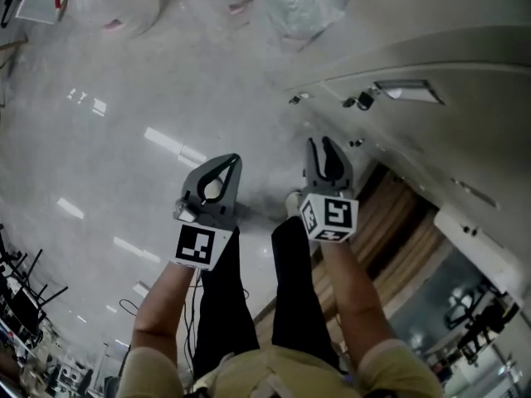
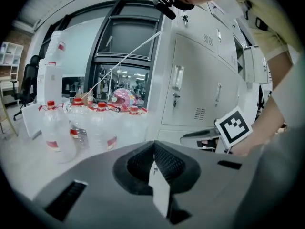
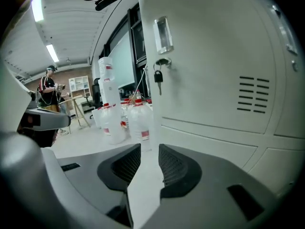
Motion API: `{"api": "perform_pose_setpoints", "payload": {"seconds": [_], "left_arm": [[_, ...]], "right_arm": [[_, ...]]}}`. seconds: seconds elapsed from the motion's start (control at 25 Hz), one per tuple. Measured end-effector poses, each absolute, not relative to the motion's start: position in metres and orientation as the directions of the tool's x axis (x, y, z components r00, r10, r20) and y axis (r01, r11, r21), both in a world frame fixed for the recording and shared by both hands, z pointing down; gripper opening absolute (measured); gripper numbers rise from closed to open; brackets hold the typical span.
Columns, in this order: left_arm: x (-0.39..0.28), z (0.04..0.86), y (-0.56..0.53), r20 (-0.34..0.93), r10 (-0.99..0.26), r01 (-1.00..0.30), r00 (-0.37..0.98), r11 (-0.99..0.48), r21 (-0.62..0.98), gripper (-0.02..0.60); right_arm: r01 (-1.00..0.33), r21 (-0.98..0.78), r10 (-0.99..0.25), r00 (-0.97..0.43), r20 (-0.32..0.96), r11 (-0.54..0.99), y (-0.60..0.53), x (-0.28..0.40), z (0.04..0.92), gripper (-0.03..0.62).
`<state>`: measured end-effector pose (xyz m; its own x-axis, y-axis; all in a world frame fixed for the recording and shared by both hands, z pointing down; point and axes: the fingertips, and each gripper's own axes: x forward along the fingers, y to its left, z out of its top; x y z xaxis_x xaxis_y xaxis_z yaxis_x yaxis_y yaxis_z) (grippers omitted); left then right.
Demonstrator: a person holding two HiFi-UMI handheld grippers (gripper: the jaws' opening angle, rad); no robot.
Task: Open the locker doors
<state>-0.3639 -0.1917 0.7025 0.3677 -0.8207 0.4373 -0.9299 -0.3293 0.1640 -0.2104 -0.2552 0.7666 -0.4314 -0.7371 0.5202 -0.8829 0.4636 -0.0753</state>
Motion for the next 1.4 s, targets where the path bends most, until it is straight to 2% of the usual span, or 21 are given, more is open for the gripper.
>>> {"api": "perform_pose_setpoints", "payload": {"seconds": [0.6,1.4], "left_arm": [[-0.373,0.808,-0.227,0.470,-0.815,-0.941,0.339,-0.286,0.183,0.003],[-0.391,0.870,-0.246,0.486,-0.818,-0.951,0.308,-0.247,0.188,0.003]], "right_arm": [[-0.934,-0.080,-0.740,-0.326,0.589,0.348,-0.305,-0.217,0.898,0.114],[-0.977,-0.039,-0.756,-0.185,0.628,0.208,-0.360,-0.219,0.984,0.114]]}}
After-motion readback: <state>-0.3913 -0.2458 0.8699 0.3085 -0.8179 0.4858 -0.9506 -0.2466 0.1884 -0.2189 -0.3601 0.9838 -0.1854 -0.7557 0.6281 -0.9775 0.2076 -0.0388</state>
